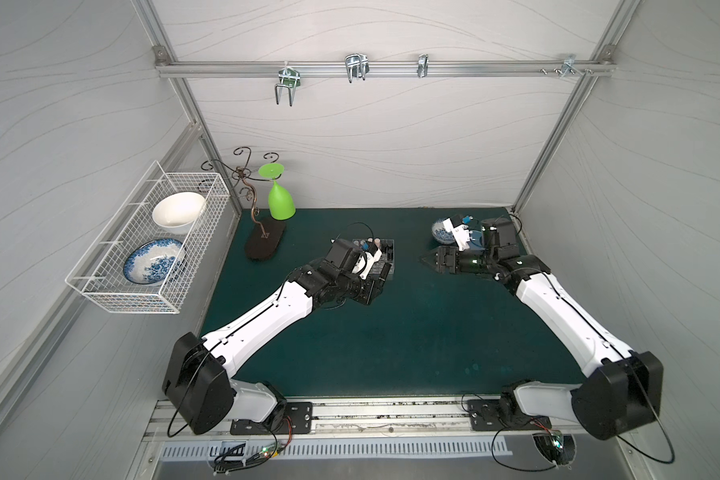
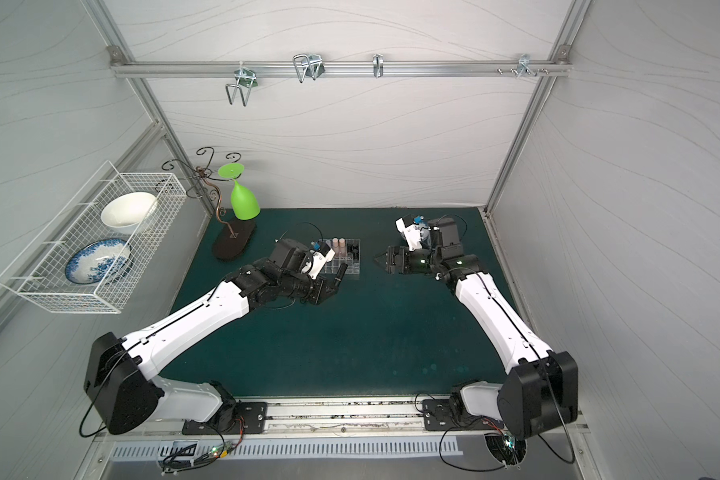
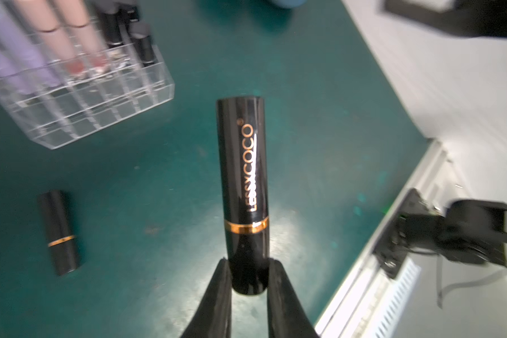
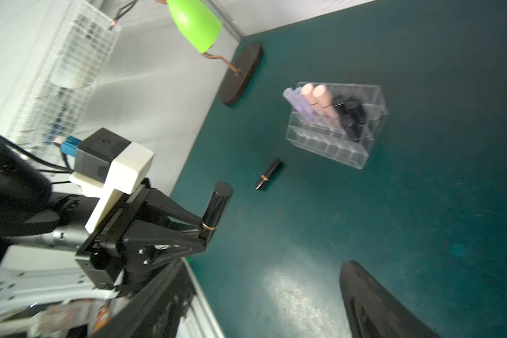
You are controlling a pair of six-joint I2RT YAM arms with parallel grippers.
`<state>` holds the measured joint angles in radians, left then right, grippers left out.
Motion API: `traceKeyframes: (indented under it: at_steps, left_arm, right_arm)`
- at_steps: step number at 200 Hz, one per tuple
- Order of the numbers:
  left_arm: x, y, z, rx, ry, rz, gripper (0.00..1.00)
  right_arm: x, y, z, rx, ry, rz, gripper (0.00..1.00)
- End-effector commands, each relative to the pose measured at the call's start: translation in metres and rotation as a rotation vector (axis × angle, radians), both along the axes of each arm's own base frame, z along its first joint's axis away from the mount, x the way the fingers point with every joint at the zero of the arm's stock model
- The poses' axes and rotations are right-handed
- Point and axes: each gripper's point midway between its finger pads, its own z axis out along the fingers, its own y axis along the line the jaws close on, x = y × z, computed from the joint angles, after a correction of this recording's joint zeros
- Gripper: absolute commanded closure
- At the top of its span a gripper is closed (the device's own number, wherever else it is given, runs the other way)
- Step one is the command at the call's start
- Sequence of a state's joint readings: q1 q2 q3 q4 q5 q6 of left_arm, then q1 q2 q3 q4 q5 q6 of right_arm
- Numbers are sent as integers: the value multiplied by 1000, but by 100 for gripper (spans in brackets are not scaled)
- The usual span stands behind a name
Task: Arrange the lipsticks in the organizer
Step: Pick up the lipstick at the center of the board.
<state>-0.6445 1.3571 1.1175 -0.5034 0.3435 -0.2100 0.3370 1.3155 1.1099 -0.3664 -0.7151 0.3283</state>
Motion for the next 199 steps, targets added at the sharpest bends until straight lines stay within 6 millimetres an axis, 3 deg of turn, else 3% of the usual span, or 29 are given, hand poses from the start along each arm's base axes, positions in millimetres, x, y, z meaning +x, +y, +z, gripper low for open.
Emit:
traceKeyframes:
  at_steps: [1, 39, 126, 165, 178, 199]
  left_arm:
    - [-16, -18, 25, -130, -12, -109, 81]
    - [-22, -18, 35, -160, -21, -123, 81]
    - [-30, -18, 51, -201, -36, -145, 82]
    - [-30, -16, 52, -197, -46, -137, 81]
    - [-28, -15, 52, -192, -56, -125, 76]
    - [-17, -3, 50, -137, -92, -42, 54]
  right_arm:
    - [-29, 30, 25, 184, 96, 221, 14]
    - [-45, 59, 25, 177, 111, 330, 20]
    - [-37, 81, 14, 171, 141, 327, 44]
    - [-35, 82, 19, 188, 140, 322, 72]
    - [-35, 82, 19, 187, 136, 318, 76]
    - [-31, 80, 18, 166, 119, 288, 81]
